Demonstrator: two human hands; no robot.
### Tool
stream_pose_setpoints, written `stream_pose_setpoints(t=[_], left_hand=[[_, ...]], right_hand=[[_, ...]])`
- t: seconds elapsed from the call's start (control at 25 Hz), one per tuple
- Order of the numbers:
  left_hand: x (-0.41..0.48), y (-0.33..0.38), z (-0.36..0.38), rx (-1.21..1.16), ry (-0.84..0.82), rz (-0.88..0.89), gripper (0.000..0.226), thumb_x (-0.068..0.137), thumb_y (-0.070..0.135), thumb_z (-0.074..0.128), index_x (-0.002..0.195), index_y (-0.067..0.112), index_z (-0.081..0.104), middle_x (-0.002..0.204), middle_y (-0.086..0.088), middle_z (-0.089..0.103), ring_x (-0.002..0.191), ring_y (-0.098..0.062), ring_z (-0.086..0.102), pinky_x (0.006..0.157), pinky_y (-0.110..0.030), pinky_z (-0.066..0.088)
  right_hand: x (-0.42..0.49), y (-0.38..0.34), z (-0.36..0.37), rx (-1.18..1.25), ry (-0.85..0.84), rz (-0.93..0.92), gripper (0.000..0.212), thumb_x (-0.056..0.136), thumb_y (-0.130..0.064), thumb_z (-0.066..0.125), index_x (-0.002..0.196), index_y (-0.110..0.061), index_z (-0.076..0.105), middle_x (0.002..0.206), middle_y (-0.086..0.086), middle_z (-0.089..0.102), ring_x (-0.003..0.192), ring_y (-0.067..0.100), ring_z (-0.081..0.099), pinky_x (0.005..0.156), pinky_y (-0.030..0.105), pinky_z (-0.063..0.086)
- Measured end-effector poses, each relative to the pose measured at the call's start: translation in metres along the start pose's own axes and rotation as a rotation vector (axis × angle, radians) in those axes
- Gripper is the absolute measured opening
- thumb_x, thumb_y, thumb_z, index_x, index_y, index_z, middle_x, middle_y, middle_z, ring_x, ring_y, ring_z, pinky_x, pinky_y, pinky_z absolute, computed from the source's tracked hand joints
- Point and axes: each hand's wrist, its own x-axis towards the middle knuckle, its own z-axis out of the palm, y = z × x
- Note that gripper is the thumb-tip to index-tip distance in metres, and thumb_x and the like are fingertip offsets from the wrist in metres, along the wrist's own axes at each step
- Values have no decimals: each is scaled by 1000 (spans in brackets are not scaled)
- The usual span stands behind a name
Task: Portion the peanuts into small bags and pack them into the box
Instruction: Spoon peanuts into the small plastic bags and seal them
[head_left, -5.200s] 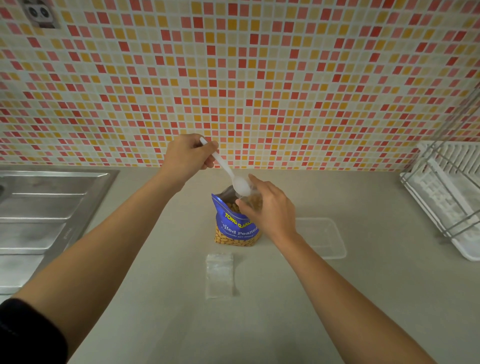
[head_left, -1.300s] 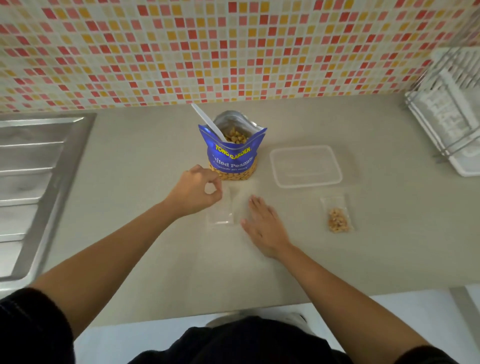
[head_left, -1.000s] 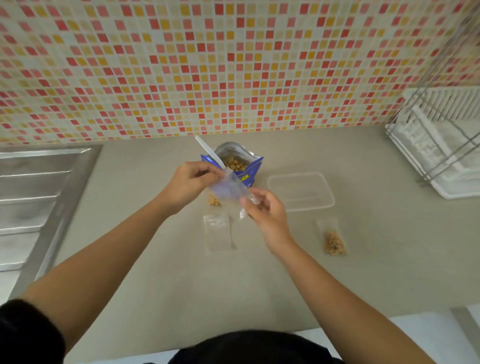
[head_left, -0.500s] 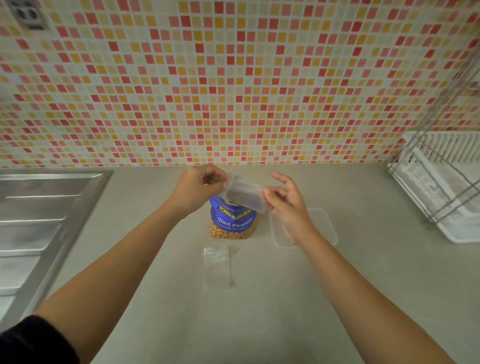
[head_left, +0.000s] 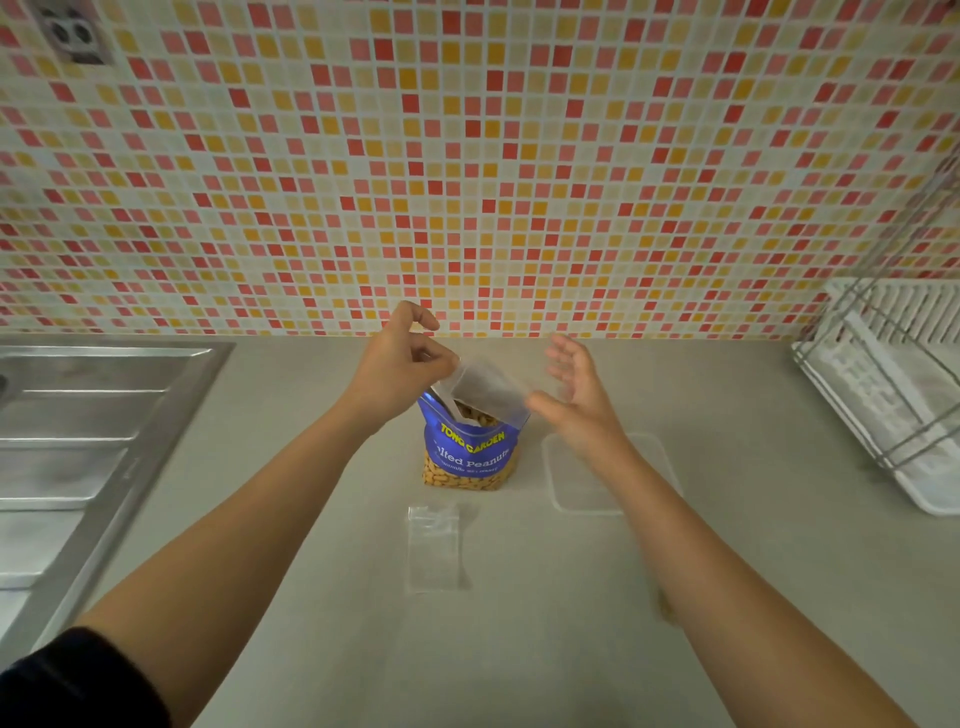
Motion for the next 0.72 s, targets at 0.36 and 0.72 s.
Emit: stream_pose_setpoints(t=[0.36, 0.72], left_hand=[[6, 10, 5, 21, -33, -24, 43, 74, 4, 67, 109, 19, 47, 79, -7, 74, 77, -20, 67, 76, -31, 52], [19, -5, -7, 218, 105, 28, 31, 85, 30, 64, 111, 16, 56, 105, 2, 63, 85, -14, 60, 73, -26, 48]], right_hand=[[9, -15, 26, -747, -64, -418, 83, 68, -50, 75, 136, -13, 43, 135, 3, 51, 125, 22, 45, 104, 32, 33], [15, -8, 32, -371, 48, -363, 48, 68, -32, 79, 111, -18, 61, 102, -6, 65, 90, 7, 59, 81, 13, 45]])
